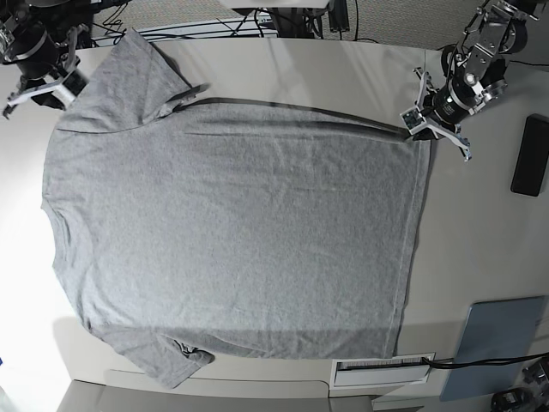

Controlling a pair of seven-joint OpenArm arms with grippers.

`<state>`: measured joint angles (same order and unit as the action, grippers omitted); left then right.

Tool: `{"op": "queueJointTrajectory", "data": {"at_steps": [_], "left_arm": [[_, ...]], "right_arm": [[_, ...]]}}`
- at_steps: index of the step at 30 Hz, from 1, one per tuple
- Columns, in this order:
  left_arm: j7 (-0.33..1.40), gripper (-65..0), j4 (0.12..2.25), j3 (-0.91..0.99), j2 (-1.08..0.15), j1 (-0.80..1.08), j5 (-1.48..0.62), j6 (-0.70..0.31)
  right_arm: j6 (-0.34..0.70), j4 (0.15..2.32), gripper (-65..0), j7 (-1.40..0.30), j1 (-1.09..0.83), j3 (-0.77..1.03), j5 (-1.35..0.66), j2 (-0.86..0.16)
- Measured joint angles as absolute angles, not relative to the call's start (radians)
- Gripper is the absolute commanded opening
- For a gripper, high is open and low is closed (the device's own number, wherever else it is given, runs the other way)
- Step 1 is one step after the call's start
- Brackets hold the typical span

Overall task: Fold the T-shirt properly
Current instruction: 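Grasp the shoulder edge beside the sleeve with the right gripper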

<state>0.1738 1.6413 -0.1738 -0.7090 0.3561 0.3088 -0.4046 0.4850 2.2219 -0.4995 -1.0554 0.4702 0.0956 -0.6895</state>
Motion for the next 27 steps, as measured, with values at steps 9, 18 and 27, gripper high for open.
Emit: {"op": "queueJointTrajectory", "data": {"at_steps": [9,18,27], "left_arm": [[0.172,-65.0,1.641,-0.174,-0.707,0.356,0.318,-0.405],[0.176,-65.0,1.642,-0.169,-0.69,0.357,0.325,-0.401],[0.183,-65.0,1.642,-0.169,-0.676,0.357,0.333,-0.393]], "right_arm": [[0.549,2.128,-49.5,-0.523,-1.056,0.431,0.103,-0.842],[0.551,2.042,-41.5,-0.532,-0.951,0.203,0.186,-0.891],[0.551,1.961,-41.5,-0.565,-0.787,-0.066,0.364,-0.894]]}}
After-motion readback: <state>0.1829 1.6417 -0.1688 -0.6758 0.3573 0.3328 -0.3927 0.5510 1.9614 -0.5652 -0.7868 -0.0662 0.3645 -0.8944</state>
